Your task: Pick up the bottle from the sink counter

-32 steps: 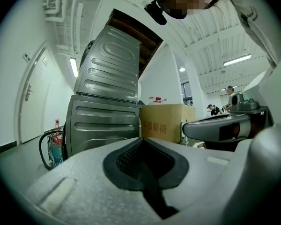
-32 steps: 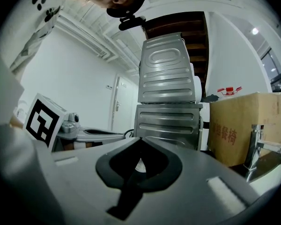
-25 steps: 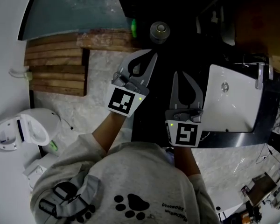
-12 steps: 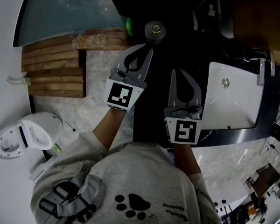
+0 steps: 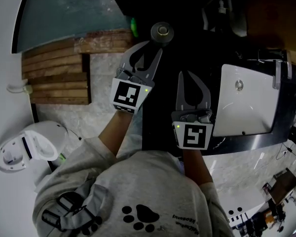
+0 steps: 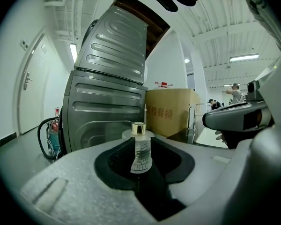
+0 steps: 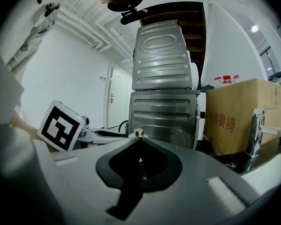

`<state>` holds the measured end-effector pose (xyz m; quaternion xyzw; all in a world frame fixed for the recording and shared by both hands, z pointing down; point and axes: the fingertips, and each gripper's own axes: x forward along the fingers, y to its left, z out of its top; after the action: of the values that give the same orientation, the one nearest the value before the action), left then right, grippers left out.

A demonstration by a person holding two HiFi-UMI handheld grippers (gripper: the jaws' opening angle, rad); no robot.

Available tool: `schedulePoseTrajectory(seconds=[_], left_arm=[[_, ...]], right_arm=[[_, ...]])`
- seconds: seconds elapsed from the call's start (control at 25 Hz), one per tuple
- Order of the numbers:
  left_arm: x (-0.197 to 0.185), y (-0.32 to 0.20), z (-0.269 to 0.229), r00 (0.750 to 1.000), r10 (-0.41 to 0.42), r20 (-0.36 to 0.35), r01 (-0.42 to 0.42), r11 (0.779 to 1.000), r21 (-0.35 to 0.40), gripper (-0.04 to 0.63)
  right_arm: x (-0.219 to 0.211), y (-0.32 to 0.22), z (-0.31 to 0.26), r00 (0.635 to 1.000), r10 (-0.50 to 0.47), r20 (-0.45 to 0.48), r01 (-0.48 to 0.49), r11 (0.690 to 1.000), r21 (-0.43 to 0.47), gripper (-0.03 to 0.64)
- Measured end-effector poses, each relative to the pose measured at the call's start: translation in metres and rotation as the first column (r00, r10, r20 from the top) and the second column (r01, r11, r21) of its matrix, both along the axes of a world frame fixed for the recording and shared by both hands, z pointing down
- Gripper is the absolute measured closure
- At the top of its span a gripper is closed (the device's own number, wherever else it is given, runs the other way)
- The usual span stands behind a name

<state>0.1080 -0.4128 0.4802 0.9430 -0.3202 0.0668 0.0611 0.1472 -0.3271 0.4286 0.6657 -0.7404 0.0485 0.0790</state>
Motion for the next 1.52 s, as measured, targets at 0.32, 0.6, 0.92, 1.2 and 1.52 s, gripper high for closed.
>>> schedulePoseTrajectory(seconds=[0.32,0.6,0.92,1.2,1.52], left_arm=[[0.003,-0.008,0.012,0.997,-0.012,0.075,0.016,0.999,-0.044,0.398],[0.013,-0.014,0.022,0.993,0.026,0.114,-0.015,0.995,-0.104,0.299],[0.024,-0.024,0.027,0.986,0.052,0.158,-0.029,0.99,-0.14,0.234],[0.037,-0.034,0.037,0.98,0.059,0.189,-0.026,0.985,-0.173,0.232],[0.046,-0.041,0.042,0.976,0.062,0.21,-0.018,0.978,-0.207,0.232]], right_arm=[[0.002,-0.003,0.004,1.0,0.015,0.005,-0.015,1.0,-0.007,0.615],[0.005,-0.005,0.005,1.0,0.027,0.008,-0.027,1.0,-0.009,0.615],[0.006,-0.005,0.005,0.999,0.039,0.01,-0.038,0.999,-0.014,0.615],[0.01,-0.008,0.009,0.999,0.043,0.013,-0.042,0.999,-0.021,0.615],[0.013,-0.009,0.01,0.999,0.049,0.018,-0.048,0.999,-0.022,0.615]])
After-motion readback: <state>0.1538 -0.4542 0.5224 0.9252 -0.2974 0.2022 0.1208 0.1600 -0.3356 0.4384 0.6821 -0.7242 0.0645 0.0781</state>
